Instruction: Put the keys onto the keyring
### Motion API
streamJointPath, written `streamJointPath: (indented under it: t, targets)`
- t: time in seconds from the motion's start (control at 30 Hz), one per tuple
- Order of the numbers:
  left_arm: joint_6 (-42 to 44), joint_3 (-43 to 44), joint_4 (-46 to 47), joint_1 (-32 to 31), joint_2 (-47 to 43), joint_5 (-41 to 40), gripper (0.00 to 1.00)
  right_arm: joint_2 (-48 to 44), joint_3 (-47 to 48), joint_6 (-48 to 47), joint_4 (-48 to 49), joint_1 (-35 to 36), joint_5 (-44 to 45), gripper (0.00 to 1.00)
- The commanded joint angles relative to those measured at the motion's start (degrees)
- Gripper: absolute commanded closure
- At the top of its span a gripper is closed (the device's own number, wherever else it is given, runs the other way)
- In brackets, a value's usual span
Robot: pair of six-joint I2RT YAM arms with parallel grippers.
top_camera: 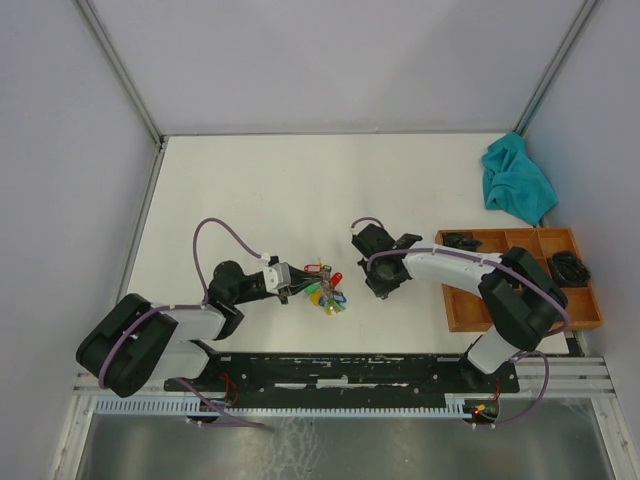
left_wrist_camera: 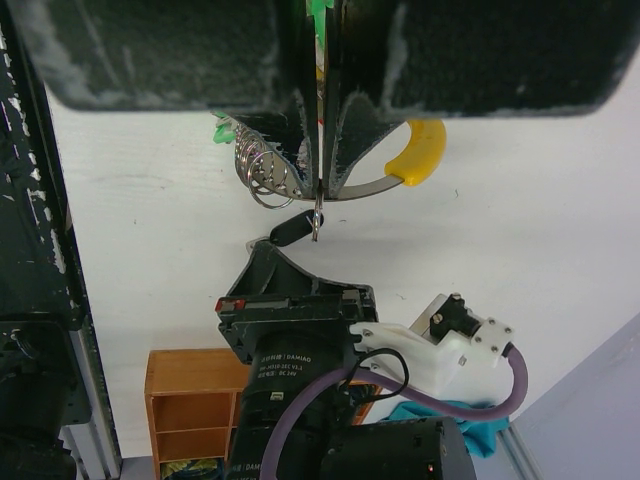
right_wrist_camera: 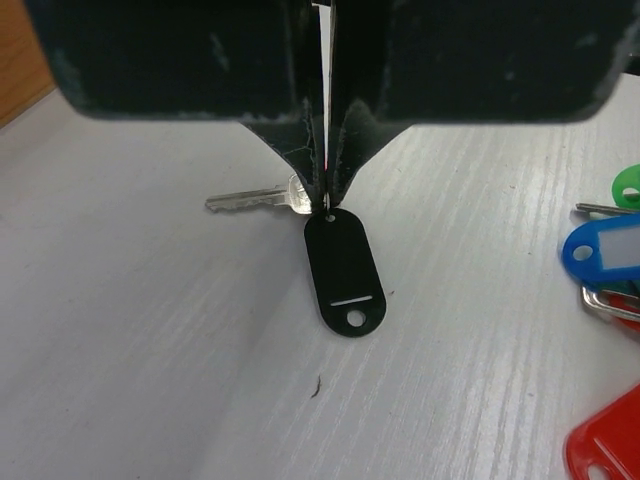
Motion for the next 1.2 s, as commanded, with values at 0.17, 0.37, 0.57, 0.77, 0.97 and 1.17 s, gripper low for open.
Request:
streamJointPath:
  t: [0.17, 0.37, 0.57, 0.77, 0.97, 1.17]
  targets:
    - [-3.14, 1.51, 2.49, -0.25, -2.59, 0.03, 0.97, -13.61, 2.68, -9.79, -4.84, -0.17, 0.11, 0.99]
    - [-3.59, 1.21, 3.07, -0.25, -3.5, 0.03, 0.97, -22.67, 1.81, -18.82, -1.63, -0.13, -3.88, 0.99]
    - [-3.5, 1.15, 3.54, -0.22, -3.24, 0.52, 0.97, -27.84, -0.09, -27.36, 2.37, -0.16, -10.33, 0.99]
    - [-3.26, 1.32, 3.72, -0.24, -2.94, 1.85, 0.97, -29.74, 2.13, -35.22, 0.93, -0.15, -17.54, 0.99]
    - [-2.6, 1.68, 3.94, -0.29, -1.8, 5.08, 0.97, -29.77, 0.49, -42.53, 6.13, -0.04, -28.22, 0.99]
    - [-1.74, 1.63, 6.82, -0.24, 1.09, 7.76, 0.97, -28.65, -0.86, -48.37, 10.24, 1.81, -32.32, 0.99]
